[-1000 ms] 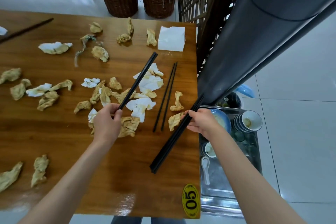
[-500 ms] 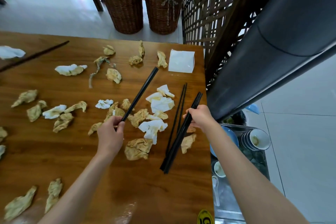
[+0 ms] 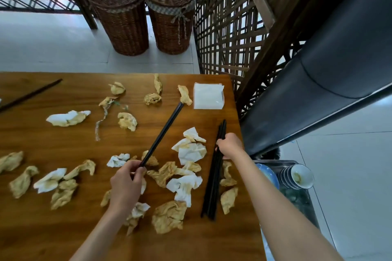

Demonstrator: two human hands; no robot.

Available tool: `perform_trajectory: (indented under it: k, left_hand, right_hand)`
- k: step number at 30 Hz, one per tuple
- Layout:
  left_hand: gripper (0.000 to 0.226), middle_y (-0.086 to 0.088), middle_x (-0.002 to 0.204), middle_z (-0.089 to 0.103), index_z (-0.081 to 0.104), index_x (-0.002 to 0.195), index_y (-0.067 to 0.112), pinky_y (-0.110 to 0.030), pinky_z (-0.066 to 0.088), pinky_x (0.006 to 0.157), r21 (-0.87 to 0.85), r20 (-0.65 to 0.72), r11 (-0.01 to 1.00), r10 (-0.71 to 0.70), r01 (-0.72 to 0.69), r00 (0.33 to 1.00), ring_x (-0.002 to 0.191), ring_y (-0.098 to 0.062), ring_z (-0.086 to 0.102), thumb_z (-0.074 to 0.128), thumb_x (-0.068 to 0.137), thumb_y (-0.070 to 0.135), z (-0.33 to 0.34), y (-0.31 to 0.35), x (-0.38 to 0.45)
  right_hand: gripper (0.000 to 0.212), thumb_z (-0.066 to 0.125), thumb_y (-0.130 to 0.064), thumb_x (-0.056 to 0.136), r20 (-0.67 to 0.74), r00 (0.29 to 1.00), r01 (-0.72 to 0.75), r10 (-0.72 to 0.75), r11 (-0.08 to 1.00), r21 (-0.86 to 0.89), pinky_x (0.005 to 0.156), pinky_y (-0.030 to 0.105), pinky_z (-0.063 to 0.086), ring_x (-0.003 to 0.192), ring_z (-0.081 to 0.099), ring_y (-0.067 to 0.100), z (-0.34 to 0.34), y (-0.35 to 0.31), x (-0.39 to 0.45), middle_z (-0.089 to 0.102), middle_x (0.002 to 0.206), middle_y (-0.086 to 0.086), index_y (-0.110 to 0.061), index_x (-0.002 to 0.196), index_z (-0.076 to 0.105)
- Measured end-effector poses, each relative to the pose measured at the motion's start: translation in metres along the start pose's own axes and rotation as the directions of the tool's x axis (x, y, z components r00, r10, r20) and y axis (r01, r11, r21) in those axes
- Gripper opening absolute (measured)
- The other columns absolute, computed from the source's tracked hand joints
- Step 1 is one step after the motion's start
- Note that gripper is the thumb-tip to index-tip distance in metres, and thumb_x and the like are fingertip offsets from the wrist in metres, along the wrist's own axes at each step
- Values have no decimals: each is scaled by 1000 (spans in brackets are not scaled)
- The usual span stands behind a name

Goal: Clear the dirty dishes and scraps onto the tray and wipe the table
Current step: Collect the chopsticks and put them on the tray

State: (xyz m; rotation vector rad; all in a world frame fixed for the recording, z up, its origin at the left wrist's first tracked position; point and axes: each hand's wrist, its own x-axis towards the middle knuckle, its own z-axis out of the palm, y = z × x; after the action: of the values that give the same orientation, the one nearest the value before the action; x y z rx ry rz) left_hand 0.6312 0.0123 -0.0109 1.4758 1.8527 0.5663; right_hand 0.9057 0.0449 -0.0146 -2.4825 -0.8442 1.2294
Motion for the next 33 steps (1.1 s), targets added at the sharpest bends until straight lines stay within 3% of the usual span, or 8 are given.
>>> perform_trajectory:
  k: [6,15,19,22,28,33]
  left_hand:
    - [15,8,78,60,65,103,12,-17,38,53,2,19,1000,-7,7,1000,71,-4,56,59,90,10,-7,-12,17]
    - [12,18,77,54,62,92,18,-13,37,56,-6,35,1000,16,-16,999,70,0,53,60,89,7,-12,-13,28]
    - [12,13,79,57,64,96,15,-22,43,57,-11,47,1000,17,-17,999,72,-3,55,60,89,7,-13,-17,31]
    - [13,10,80,59,65,99,13,-30,48,62,-16,55,1000,21,-20,998,73,-11,58,60,89,7,-16,-19,33]
    - [18,0,83,63,65,107,10,-15,44,45,-33,64,999,20,-18,998,65,-8,59,58,90,6,-20,-28,37]
    - [16,6,79,64,65,104,14,-22,46,57,-6,82,1000,13,-12,997,71,-8,60,59,89,8,-25,-39,41]
  right_hand:
    - [10,47,-18,92,-183,983,8,-19,998,-60,49,25,34,73,49,19,16,-5,5,51,85,3,-9,90,51]
    - [25,64,-8,81,-303,952,-65,47,997,-47,61,30,44,88,58,25,26,-7,6,57,99,9,-8,102,51]
    - [17,67,-9,81,-306,947,-108,101,994,-7,59,30,47,83,58,23,27,-9,10,59,93,8,-9,89,52]
    - [23,70,-13,80,-320,938,-125,132,991,41,55,29,43,74,53,21,29,-9,10,53,82,4,-12,78,47]
    - [23,65,-13,82,-374,921,-120,109,993,-6,49,27,38,70,54,21,39,-13,6,51,73,1,-15,71,46]
    - [27,64,-12,83,-407,909,-127,93,990,-57,48,27,35,70,54,21,42,-15,3,55,78,4,-17,67,43]
